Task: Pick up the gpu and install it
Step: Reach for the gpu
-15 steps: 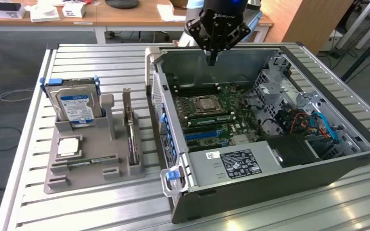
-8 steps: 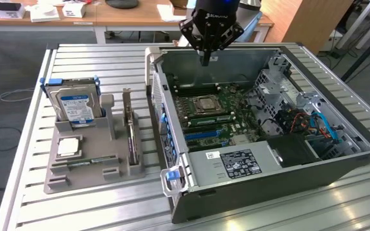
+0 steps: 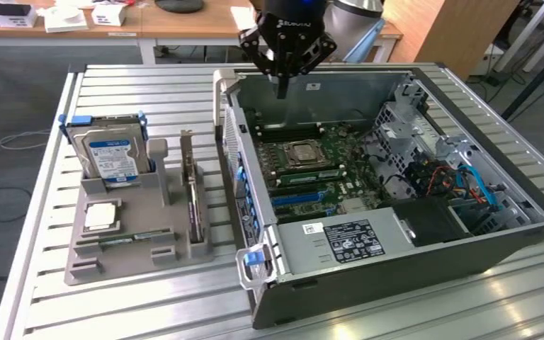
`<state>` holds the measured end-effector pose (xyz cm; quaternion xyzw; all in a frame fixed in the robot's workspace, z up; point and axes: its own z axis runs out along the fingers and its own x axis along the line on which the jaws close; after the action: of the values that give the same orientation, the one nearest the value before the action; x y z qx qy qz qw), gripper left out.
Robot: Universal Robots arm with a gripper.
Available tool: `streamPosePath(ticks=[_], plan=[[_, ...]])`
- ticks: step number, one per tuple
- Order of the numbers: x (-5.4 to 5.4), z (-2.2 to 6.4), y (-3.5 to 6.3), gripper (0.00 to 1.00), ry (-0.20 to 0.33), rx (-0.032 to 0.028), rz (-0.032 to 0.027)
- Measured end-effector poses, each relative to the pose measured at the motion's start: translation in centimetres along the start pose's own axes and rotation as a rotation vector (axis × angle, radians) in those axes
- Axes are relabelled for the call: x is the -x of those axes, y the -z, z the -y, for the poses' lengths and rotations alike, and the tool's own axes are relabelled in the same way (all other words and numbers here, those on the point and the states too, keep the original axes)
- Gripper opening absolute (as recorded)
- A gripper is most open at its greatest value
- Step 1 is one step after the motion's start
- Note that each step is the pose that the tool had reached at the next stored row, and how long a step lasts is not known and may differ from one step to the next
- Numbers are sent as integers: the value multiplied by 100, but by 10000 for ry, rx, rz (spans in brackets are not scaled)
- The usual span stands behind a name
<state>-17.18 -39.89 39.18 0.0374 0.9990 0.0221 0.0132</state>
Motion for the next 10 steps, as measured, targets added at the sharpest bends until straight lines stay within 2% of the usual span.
streamPosePath(ticks=[4,10], plan=[[-151,11,-4,11,0,1,5],[-312,25,-28,11,0,0,5]])
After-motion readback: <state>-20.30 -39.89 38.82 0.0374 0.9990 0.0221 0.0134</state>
